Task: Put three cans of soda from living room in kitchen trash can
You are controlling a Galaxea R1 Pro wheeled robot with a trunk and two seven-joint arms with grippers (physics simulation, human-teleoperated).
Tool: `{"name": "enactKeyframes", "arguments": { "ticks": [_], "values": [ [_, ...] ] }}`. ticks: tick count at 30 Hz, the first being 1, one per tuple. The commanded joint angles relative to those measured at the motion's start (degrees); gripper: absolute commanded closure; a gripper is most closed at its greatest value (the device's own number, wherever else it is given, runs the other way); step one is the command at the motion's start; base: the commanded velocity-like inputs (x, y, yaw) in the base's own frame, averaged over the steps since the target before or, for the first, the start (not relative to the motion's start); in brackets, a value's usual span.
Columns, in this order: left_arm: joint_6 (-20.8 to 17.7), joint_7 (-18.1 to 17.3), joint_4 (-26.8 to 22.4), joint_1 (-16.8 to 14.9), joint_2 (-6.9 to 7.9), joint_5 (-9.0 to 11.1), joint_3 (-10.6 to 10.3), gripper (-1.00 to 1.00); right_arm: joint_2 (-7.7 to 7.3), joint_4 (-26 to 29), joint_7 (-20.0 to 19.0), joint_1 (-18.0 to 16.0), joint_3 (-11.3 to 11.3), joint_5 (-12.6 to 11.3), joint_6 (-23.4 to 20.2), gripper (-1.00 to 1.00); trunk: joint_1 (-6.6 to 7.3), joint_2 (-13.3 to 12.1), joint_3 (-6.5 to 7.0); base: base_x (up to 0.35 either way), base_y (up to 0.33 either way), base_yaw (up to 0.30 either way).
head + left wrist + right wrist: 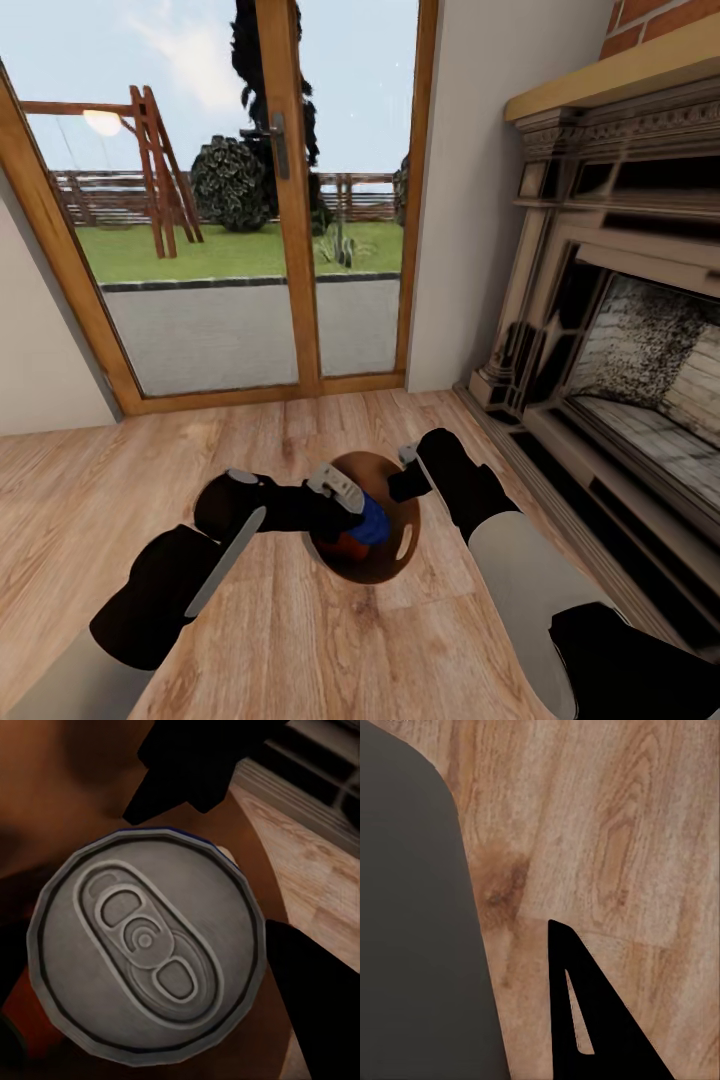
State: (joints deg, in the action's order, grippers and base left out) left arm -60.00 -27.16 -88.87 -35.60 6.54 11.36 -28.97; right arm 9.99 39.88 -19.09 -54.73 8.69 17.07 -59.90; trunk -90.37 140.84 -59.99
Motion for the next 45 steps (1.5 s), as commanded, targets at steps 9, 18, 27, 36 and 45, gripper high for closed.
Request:
{"name": "enactKeyframes", "arguments": {
  "ticks": [9,18,27,36,45],
  "values": [
    [0.0,0.36,0.1,0.0,-0.26,-0.02,-0.11,-1.0,0.0,0.02,0.02,-0.02,0.01,-0.91,-0.1,1.0,0.01,0.0,0.01,0.0,0.0,0.0],
    [0.0,0.53,0.1,0.04,-0.22,-0.02,-0.12,-1.0,0.0,-0.06,0.02,-0.02,0.01,-0.9,-0.1,1.0,0.01,0.0,0.01,0.0,0.0,0.0],
    [0.0,0.26,-0.2,0.09,0.15,0.26,0.01,-1.0,0.0,-0.07,0.02,-0.02,0.01,-0.89,-0.1,1.0,0.01,0.0,0.01,0.0,0.0,0.0],
    [0.0,-10.1,-2.36,0.42,1.99,0.74,2.35,-1.0,0.0,-0.07,0.02,-0.02,0.01,-0.96,-0.1,1.0,0.01,0.0,0.01,0.0,0.0,0.0],
    [0.0,-43.74,-2.55,0.85,14.73,0.48,36.89,-1.0,0.0,-0.07,0.02,-0.02,-0.06,-0.98,-0.1,1.0,0.01,0.0,0.01,0.0,0.0,0.0]
  ]
}}
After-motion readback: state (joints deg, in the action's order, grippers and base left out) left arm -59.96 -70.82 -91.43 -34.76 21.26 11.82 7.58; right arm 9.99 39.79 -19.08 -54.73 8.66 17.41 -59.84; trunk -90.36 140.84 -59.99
